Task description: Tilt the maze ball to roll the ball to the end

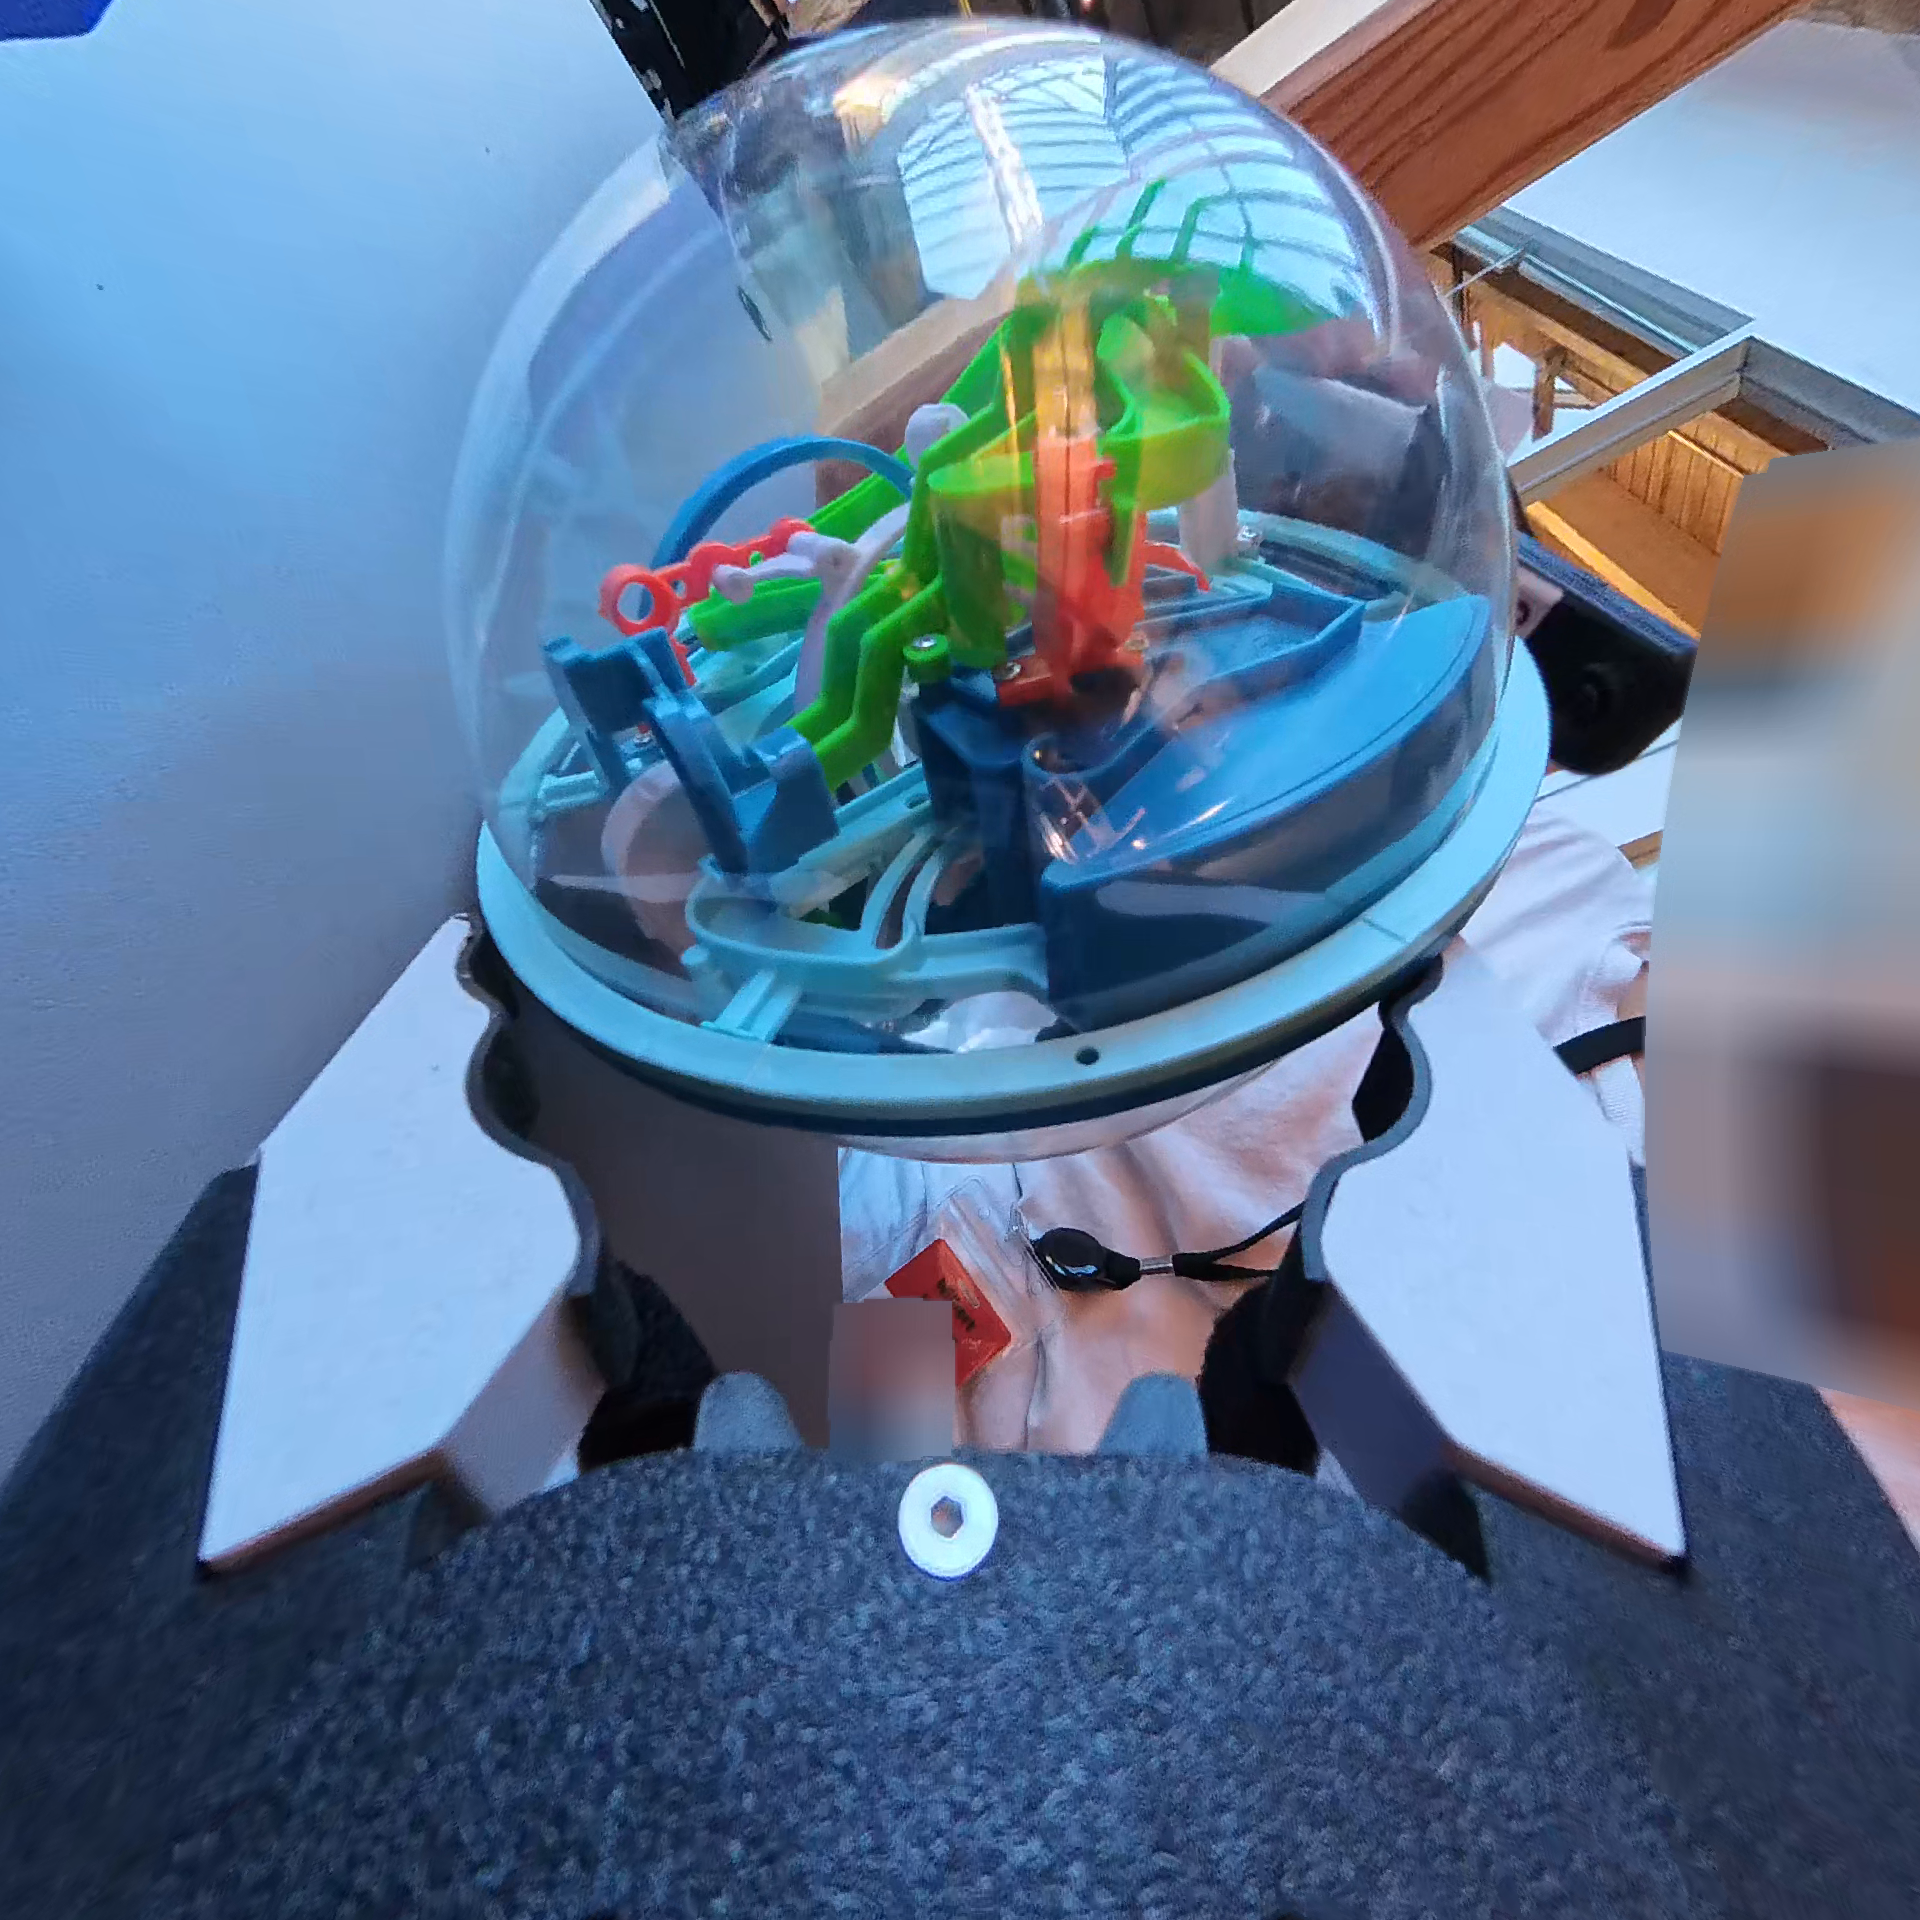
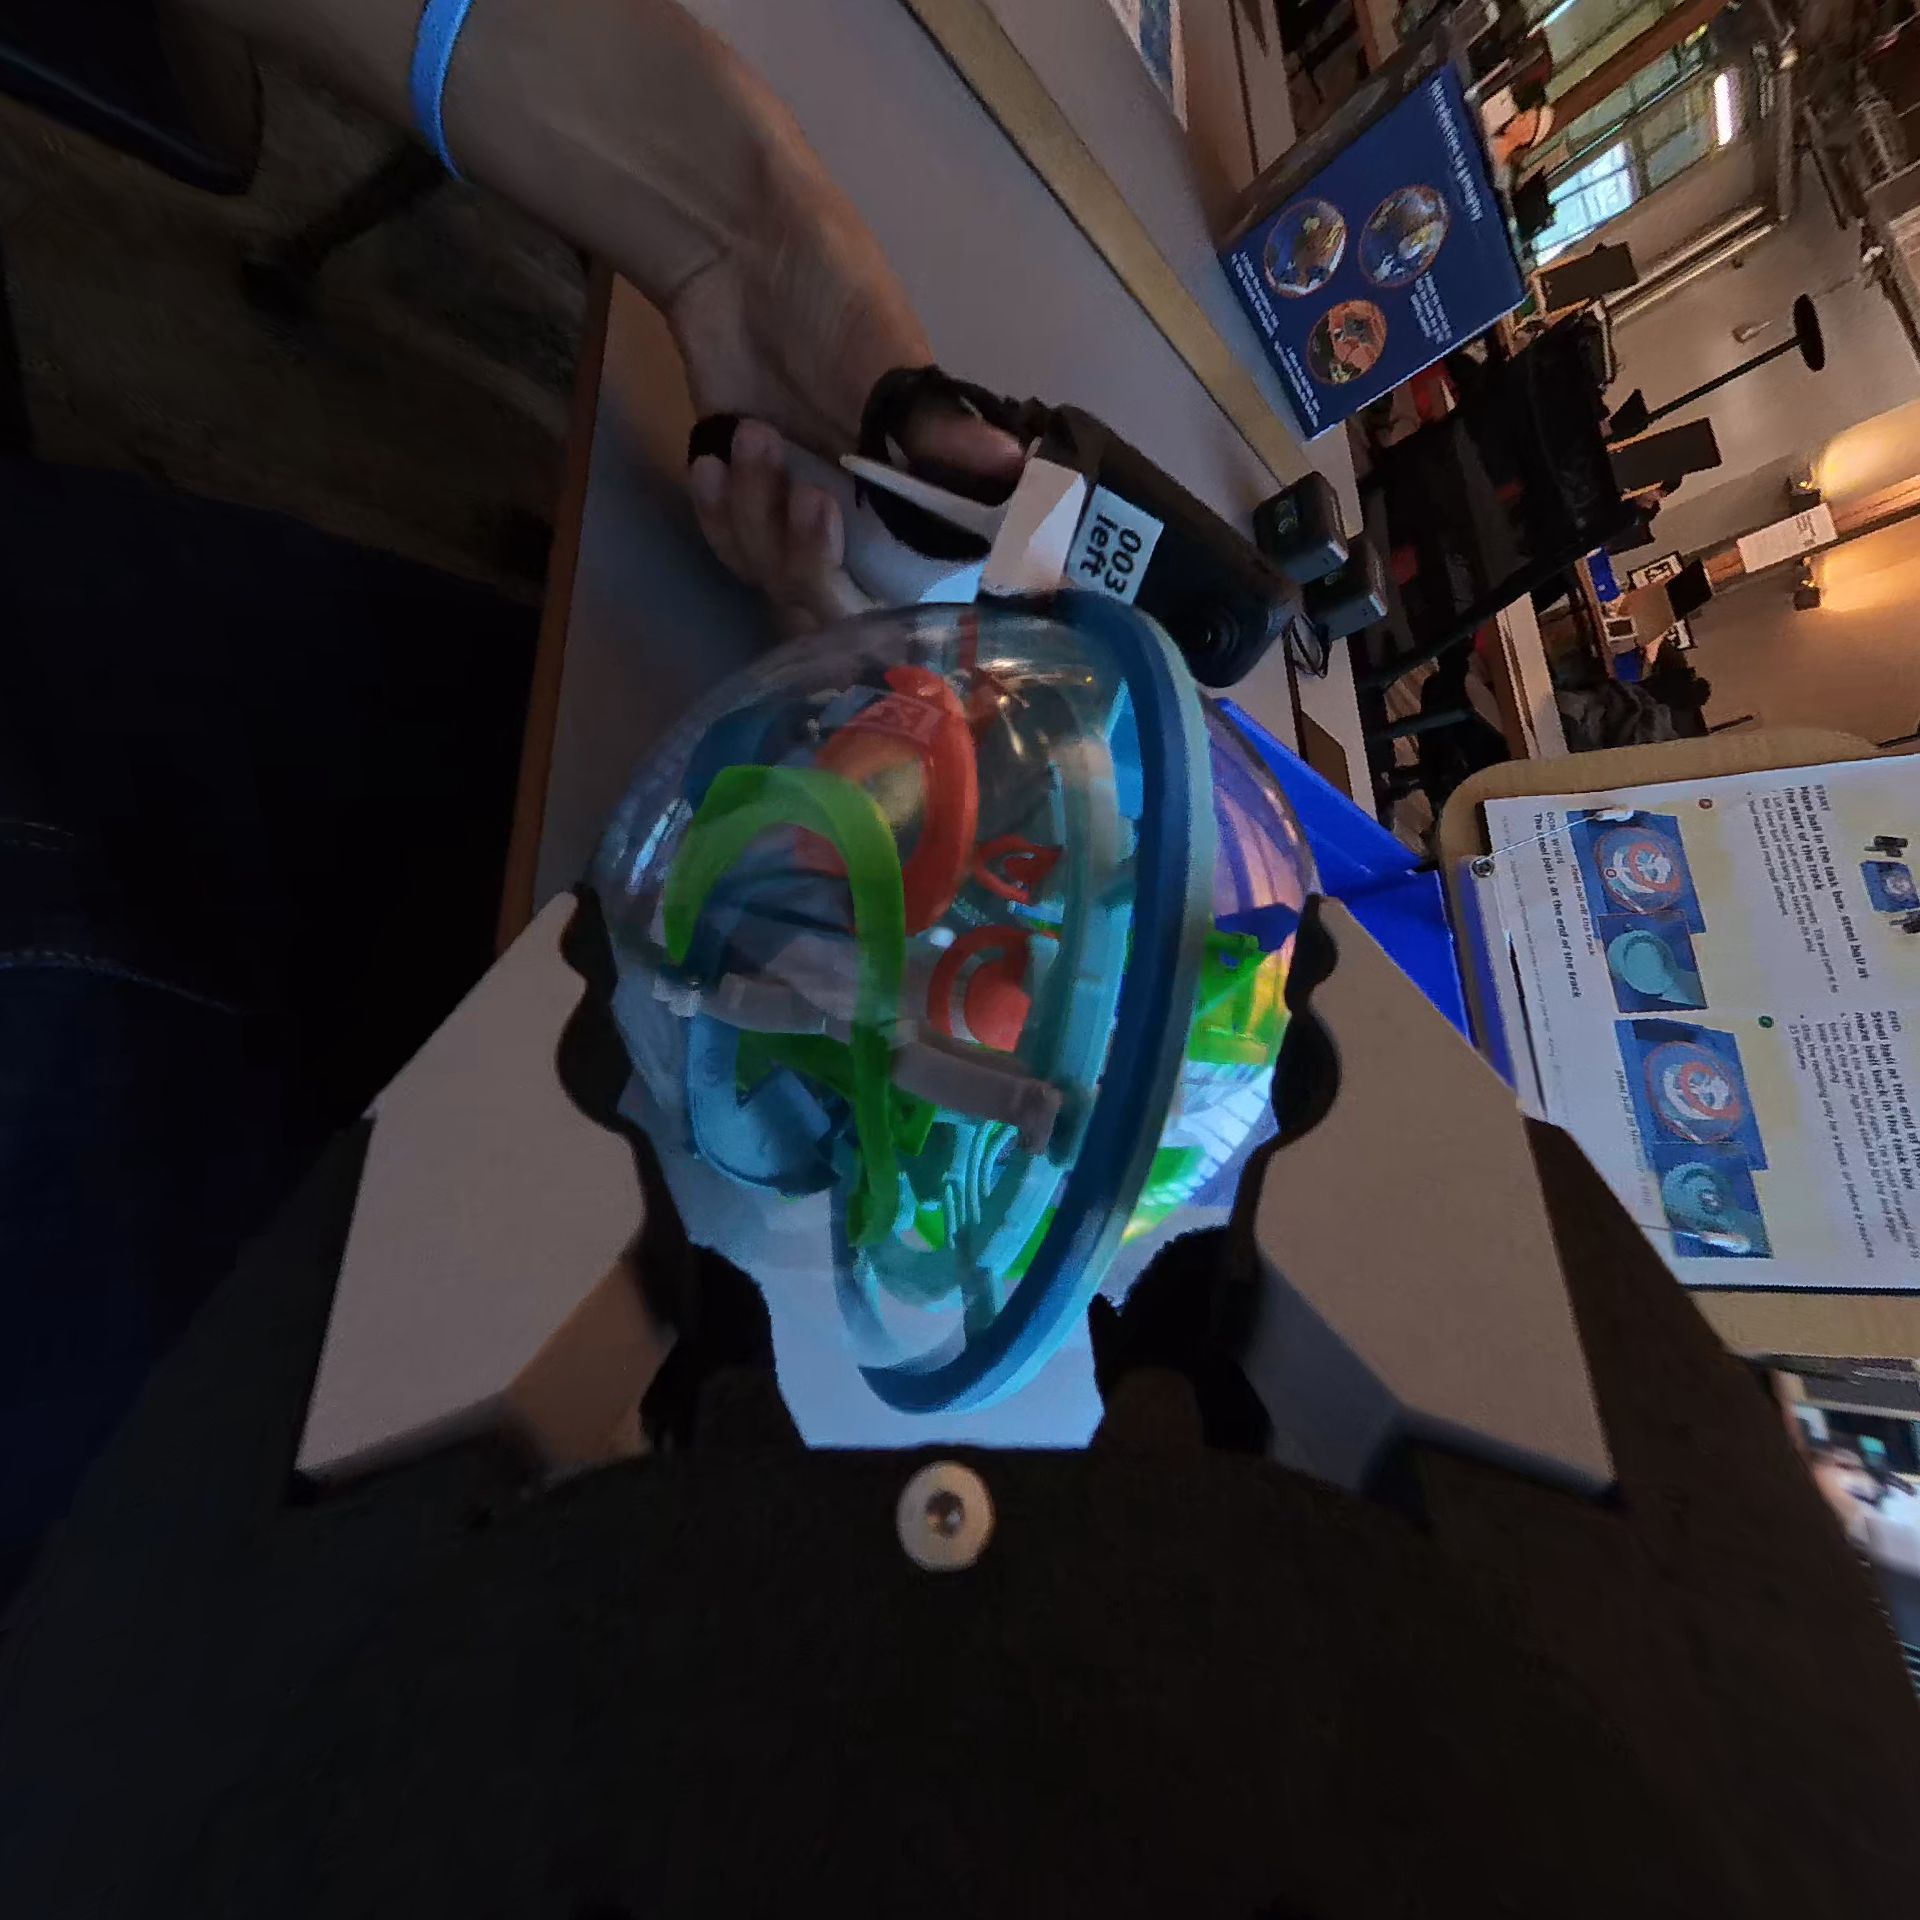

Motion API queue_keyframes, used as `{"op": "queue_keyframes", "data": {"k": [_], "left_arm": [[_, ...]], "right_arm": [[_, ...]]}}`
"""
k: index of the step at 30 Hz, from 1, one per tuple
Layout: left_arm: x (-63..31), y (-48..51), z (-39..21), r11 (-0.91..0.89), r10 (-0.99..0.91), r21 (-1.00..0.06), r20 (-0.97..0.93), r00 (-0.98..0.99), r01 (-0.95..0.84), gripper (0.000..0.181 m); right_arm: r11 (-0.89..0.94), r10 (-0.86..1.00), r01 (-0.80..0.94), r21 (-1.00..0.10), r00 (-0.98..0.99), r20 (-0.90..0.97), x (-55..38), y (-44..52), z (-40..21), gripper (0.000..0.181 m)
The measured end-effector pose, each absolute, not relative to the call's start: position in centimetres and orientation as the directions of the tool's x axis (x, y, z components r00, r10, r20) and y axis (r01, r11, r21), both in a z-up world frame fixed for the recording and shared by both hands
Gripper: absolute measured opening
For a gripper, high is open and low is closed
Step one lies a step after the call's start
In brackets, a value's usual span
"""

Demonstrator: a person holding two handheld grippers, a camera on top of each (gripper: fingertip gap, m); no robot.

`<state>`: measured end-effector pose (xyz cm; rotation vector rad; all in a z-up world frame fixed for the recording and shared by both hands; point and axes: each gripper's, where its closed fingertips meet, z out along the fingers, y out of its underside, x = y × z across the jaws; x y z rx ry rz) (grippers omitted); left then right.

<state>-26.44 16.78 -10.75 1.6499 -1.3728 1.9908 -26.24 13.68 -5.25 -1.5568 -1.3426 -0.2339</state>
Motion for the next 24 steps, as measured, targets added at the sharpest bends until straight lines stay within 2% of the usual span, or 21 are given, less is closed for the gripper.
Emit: {"op": "queue_keyframes", "data": {"k": [3,6,7,10,12,13,15,17,19,24], "left_arm": [[-26.5,16.7,-10.8,-0.528,-0.395,-0.525,0.848,-0.354,-0.668,0.157],[-26.5,16.8,-10.8,-0.528,-0.405,-0.534,0.842,-0.357,-0.660,0.156],[-26.6,16.9,-10.8,-0.532,-0.402,-0.532,0.844,-0.356,-0.659,0.155],[-26.6,17.0,-10.9,-0.540,-0.397,-0.529,0.846,-0.356,-0.654,0.153],[-26.5,16.9,-11.0,-0.537,-0.401,-0.529,0.846,-0.353,-0.658,0.152],[-26.5,16.7,-11.2,-0.528,-0.409,-0.533,0.842,-0.353,-0.661,0.151],[-26.4,16.3,-11.5,-0.505,-0.429,-0.547,0.831,-0.355,-0.668,0.151],[-26.2,16.2,-11.4,-0.497,-0.448,-0.567,0.816,-0.365,-0.657,0.151],[-26.1,16.0,-11.4,-0.480,-0.469,-0.583,0.802,-0.370,-0.656,0.152],[-25.9,15.5,-11.9,-0.430,-0.529,-0.629,0.757,-0.384,-0.647,0.159]], "right_arm": [[0.154,0.603,0.735,-0.660,0.460,0.652,-26.0,13.3,-4.0,0.118],[0.136,0.562,0.571,-0.810,0.629,0.538,-25.2,12.5,-2.1,0.114],[0.098,0.562,0.511,-0.854,0.679,0.471,-24.7,12.2,-1.9,0.115],[-0.120,0.557,0.309,-0.943,0.807,0.194,-22.1,12.5,-3.6,0.134],[-0.308,0.547,0.170,-0.936,0.837,-0.028,-21.4,12.2,-6.7,0.147],[-0.369,0.513,0.105,-0.923,0.852,-0.108,-21.2,12.1,-8.1,0.148],[-0.414,0.494,0.011,-0.910,0.843,-0.215,-21.8,11.9,-10.0,0.154],[-0.405,0.449,-0.057,-0.913,0.857,-0.253,-21.5,12.4,-10.7,0.148],[-0.412,0.450,-0.081,-0.907,0.848,-0.280,-21.6,12.8,-11.0,0.151],[-0.341,0.481,-0.037,-0.939,0.852,-0.208,-21.4,13.1,-10.6,0.154]]}}
